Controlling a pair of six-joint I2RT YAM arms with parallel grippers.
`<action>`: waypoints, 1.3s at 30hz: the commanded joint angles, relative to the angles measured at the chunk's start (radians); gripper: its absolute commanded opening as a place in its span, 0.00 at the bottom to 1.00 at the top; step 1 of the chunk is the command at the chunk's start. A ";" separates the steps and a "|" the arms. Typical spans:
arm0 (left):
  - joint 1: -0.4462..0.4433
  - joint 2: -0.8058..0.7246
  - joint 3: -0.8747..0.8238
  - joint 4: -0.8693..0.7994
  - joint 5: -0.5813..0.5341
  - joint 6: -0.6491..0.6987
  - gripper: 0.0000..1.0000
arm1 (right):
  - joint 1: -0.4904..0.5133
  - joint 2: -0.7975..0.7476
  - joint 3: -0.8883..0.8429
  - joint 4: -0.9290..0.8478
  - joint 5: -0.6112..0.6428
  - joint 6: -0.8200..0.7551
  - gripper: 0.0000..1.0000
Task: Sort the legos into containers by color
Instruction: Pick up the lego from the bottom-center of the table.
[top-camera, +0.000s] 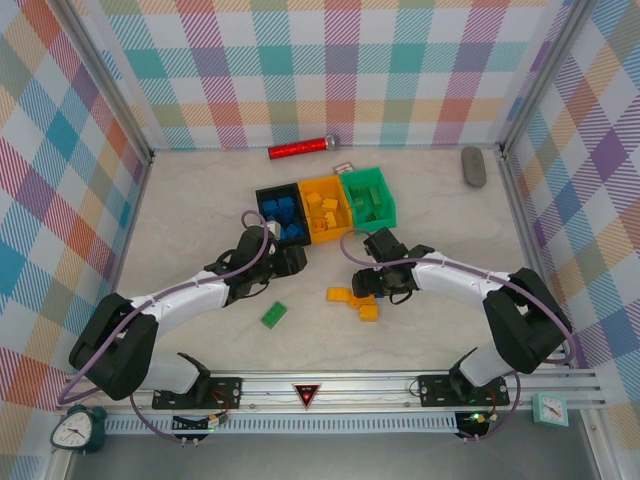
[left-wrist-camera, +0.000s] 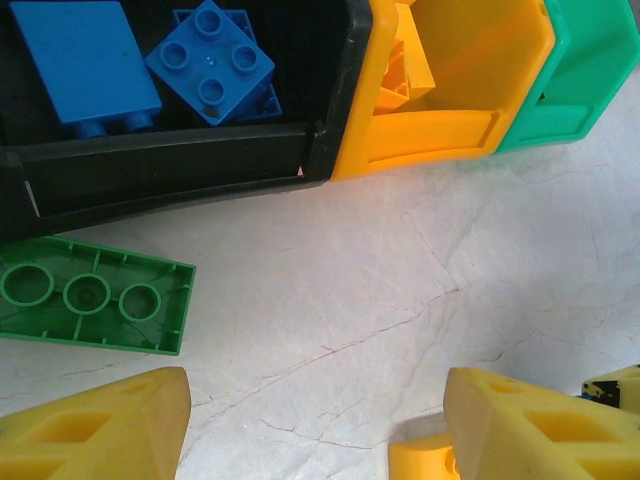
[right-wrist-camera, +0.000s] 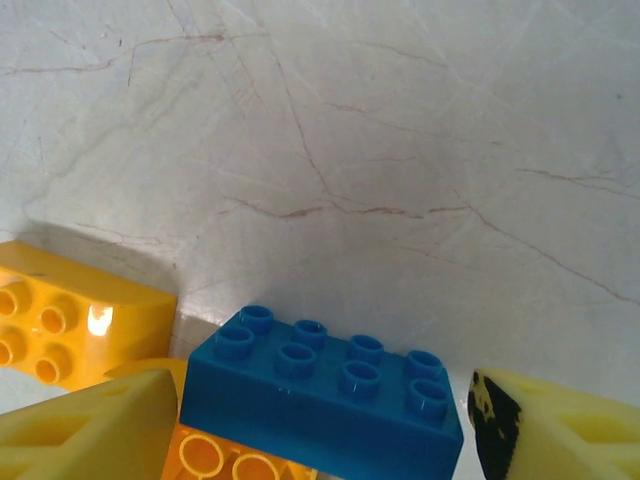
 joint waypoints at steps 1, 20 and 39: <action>-0.007 0.013 -0.015 0.047 0.019 -0.010 0.67 | 0.023 0.007 0.038 -0.043 0.009 0.004 0.78; -0.023 0.017 0.006 0.027 0.021 0.014 0.67 | 0.036 0.120 0.061 -0.025 0.043 0.049 0.73; -0.027 -0.036 -0.029 -0.008 -0.010 0.015 0.67 | 0.037 0.237 0.156 -0.018 0.103 0.008 0.71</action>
